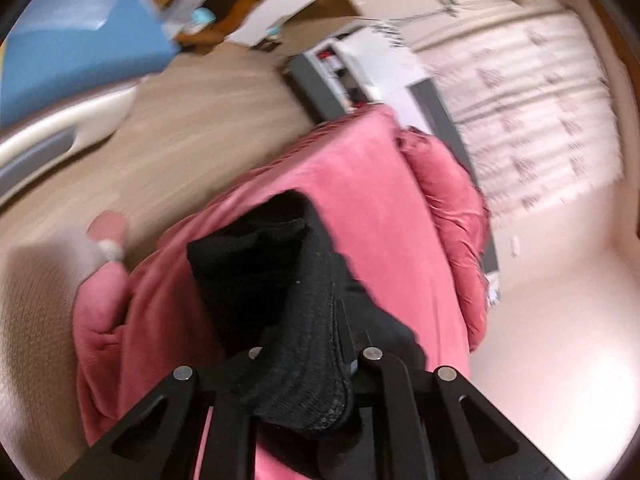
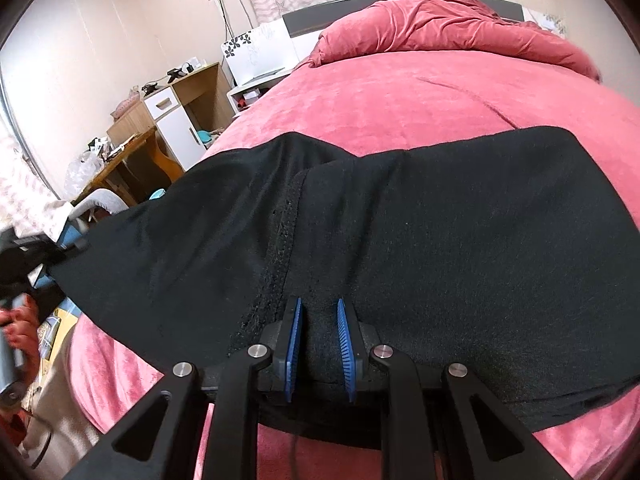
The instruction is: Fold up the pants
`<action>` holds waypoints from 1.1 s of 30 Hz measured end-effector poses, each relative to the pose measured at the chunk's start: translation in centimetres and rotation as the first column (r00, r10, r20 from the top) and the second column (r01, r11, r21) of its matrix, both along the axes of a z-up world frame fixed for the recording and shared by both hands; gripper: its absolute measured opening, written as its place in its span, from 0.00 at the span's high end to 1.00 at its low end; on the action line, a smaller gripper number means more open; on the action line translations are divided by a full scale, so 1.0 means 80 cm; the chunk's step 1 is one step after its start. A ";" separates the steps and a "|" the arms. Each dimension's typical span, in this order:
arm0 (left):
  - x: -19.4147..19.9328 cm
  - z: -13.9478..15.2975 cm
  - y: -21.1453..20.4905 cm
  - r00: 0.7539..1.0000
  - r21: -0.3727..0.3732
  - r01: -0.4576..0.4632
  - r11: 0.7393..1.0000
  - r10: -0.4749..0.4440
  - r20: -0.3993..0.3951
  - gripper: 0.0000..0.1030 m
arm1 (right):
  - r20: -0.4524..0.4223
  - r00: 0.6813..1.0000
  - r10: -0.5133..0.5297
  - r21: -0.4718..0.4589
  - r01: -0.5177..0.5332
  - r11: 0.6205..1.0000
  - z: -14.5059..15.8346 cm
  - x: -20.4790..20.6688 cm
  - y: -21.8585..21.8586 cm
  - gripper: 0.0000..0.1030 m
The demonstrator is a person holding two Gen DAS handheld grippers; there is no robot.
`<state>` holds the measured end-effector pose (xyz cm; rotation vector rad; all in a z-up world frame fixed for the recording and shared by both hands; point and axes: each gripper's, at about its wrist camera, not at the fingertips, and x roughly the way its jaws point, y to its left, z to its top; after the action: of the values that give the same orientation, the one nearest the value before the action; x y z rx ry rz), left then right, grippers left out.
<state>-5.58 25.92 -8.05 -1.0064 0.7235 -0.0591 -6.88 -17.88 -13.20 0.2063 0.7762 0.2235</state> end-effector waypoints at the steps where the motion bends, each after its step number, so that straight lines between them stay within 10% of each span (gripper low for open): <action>1: -0.001 0.012 -0.006 0.999 0.009 0.017 1.000 -0.018 0.028 0.87 | -0.002 1.000 -0.005 0.010 0.005 1.000 0.002 -0.001 -0.002 0.78; 18: -0.003 0.155 -0.119 0.917 0.198 0.244 0.949 -0.292 0.271 0.88 | -0.038 0.981 -0.192 0.077 0.194 0.978 0.049 -0.014 -0.091 0.70; 33: 0.010 0.192 -0.353 0.675 0.399 0.564 0.723 -0.682 0.281 0.88 | -0.005 0.934 -0.358 0.189 0.353 0.916 0.068 -0.072 -0.186 0.65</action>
<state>-4.79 -2.36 7.33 -0.3969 0.6344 -0.7466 -12.61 -32.73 -7.73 0.5169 0.6746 -0.0475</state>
